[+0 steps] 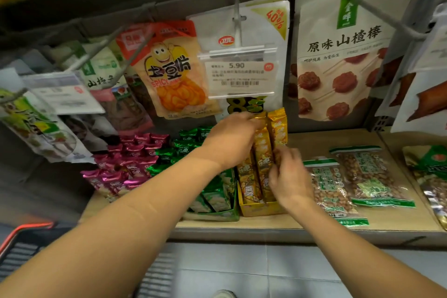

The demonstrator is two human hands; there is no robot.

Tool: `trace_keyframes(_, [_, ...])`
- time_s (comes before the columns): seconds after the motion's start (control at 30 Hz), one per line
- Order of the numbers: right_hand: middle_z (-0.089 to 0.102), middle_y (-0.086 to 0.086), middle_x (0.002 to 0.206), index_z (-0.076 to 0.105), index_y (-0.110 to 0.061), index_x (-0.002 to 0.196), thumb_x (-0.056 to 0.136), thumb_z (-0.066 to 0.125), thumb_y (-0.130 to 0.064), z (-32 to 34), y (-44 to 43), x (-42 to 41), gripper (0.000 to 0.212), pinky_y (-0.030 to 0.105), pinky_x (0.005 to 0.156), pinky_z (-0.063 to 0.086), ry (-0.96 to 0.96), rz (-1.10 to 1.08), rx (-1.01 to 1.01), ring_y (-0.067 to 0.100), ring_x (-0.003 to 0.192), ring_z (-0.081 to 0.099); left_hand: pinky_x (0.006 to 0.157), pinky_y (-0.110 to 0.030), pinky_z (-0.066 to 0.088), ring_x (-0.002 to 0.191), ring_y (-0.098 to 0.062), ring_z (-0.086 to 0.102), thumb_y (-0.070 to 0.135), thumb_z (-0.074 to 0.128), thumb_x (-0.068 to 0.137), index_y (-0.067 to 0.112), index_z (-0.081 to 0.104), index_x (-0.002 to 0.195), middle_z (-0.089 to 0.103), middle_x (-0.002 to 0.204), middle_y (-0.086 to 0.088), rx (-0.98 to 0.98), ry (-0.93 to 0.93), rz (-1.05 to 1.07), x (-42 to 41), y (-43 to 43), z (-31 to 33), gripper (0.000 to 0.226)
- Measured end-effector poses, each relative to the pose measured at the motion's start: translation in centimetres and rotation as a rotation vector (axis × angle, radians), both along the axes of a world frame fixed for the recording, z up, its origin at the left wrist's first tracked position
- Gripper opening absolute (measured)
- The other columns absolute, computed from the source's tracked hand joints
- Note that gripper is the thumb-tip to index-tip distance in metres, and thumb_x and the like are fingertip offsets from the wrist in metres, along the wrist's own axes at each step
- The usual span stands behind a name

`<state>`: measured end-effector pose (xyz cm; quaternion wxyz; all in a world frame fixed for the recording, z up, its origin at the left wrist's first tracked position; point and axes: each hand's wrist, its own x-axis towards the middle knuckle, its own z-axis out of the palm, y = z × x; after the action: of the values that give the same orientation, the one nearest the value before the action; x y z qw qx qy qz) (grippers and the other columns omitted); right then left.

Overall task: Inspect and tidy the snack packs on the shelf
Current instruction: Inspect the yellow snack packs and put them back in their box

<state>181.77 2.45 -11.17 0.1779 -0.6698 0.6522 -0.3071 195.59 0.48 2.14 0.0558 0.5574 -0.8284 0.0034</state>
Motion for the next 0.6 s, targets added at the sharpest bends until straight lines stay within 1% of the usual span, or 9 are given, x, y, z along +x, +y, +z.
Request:
trace_keyframes(0.07, [0.054, 0.005, 0.117, 0.054, -0.019, 0.119, 0.088, 0.058, -0.015, 1.4, 0.0, 0.3, 0.031, 0.036, 0.072, 0.051, -0.098, 0.029, -0.104, 0.025, 0.09, 0.061, 0.091, -0.041, 0.048, 0.112, -0.029, 0.056, 0.014, 0.052, 0.093, 0.018, 0.065, 0.12, 0.062, 0.121, -0.007, -0.008, -0.009, -0.011, 1.9, 1.4, 1.6, 0.03])
trace_keyframes(0.13, [0.061, -0.001, 0.104, 0.061, -0.021, 0.107, 0.09, 0.056, -0.017, 3.0, 0.2, 0.9, 0.019, 0.032, 0.075, 0.048, -0.201, 0.11, -0.113, 0.021, 0.089, 0.06, 0.089, -0.038, 0.05, 0.107, -0.027, 0.061, 0.019, 0.051, 0.095, 0.023, 0.068, 0.116, 0.068, 0.115, -0.004, 0.021, 0.043, 0.075, 4.2, 3.1, 3.0, 0.027])
trace_keyframes(0.23, [0.065, -0.012, 0.081, 0.064, -0.031, 0.092, 0.093, 0.055, -0.025, 5.5, 0.9, 2.4, 0.01, 0.029, 0.066, 0.049, -0.354, 0.246, 0.026, 0.01, 0.073, 0.06, 0.088, -0.034, 0.051, 0.097, -0.021, 0.065, 0.023, 0.052, 0.094, 0.026, 0.07, 0.113, 0.073, 0.105, 0.001, 0.106, 0.112, 0.124, 6.8, 6.4, 3.9, 0.026])
trace_keyframes(0.3, [0.069, -0.007, 0.077, 0.063, -0.03, 0.085, 0.092, 0.056, -0.026, 7.1, 1.0, 3.1, 0.011, 0.032, 0.067, 0.054, -0.355, 0.384, 0.245, 0.011, 0.068, 0.065, 0.092, -0.034, 0.048, 0.099, -0.019, 0.062, 0.031, 0.056, 0.093, 0.024, 0.072, 0.111, 0.072, 0.105, 0.002, 0.118, 0.072, 0.058, 7.7, 8.2, 3.1, 0.025])
trace_keyframes(0.37, [0.071, -0.003, 0.078, 0.061, -0.029, 0.085, 0.087, 0.061, -0.022, 8.6, 1.0, 3.4, 0.008, 0.033, 0.068, 0.055, -0.232, 0.524, 0.474, 0.012, 0.066, 0.066, 0.097, -0.037, 0.045, 0.103, -0.019, 0.056, 0.042, 0.058, 0.092, 0.022, 0.07, 0.115, 0.069, 0.109, 0.002, 0.11, -0.022, 0.016, 7.9, 9.3, 1.5, 0.033])
trace_keyframes(0.4, [0.07, -0.003, 0.079, 0.06, -0.029, 0.086, 0.084, 0.063, -0.021, 9.1, 1.0, 3.4, 0.009, 0.033, 0.068, 0.054, -0.125, 0.571, 0.518, 0.013, 0.066, 0.064, 0.096, -0.039, 0.045, 0.105, -0.019, 0.054, 0.045, 0.057, 0.093, 0.022, 0.068, 0.117, 0.067, 0.111, 0.001, 0.118, -0.083, 0.015, 7.9, 9.5, 0.7, 0.036])
trace_keyframes(0.5, [0.067, -0.002, 0.088, 0.057, -0.028, 0.09, 0.083, 0.068, -0.028, 10.1, 1.1, 3.4, 0.013, 0.036, 0.074, 0.056, 0.153, 0.642, 0.48, 0.015, 0.077, 0.063, 0.092, -0.037, 0.044, 0.103, -0.019, 0.05, 0.039, 0.05, 0.098, 0.019, 0.067, 0.112, 0.063, 0.109, 0.001, 0.111, -0.192, 0.006, 7.5, 9.6, -0.7, 0.03])
trace_keyframes(0.57, [0.067, -0.001, 0.102, 0.058, -0.025, 0.105, 0.082, 0.072, -0.036, 10.2, 1.5, 3.7, 0.029, 0.037, 0.082, 0.055, 0.22, 0.675, 0.476, 0.017, 0.089, 0.063, 0.089, -0.038, 0.045, 0.101, -0.019, 0.051, 0.035, 0.048, 0.1, 0.019, 0.069, 0.108, 0.064, 0.105, 0.002, 0.096, -0.134, 0.026, 7.2, 9.5, -0.6, 0.028])
trace_keyframes(0.6, [0.065, -0.001, 0.114, 0.055, -0.024, 0.119, 0.081, 0.073, -0.039, 10.1, 1.8, 3.9, 0.045, 0.036, 0.087, 0.053, 0.24, 0.703, 0.492, 0.017, 0.098, 0.062, 0.087, -0.039, 0.046, 0.1, -0.019, 0.052, 0.033, 0.049, 0.1, 0.02, 0.07, 0.108, 0.064, 0.104, 0.002, 0.071, -0.084, 0.036, 7.1, 9.5, -0.2, 0.026])
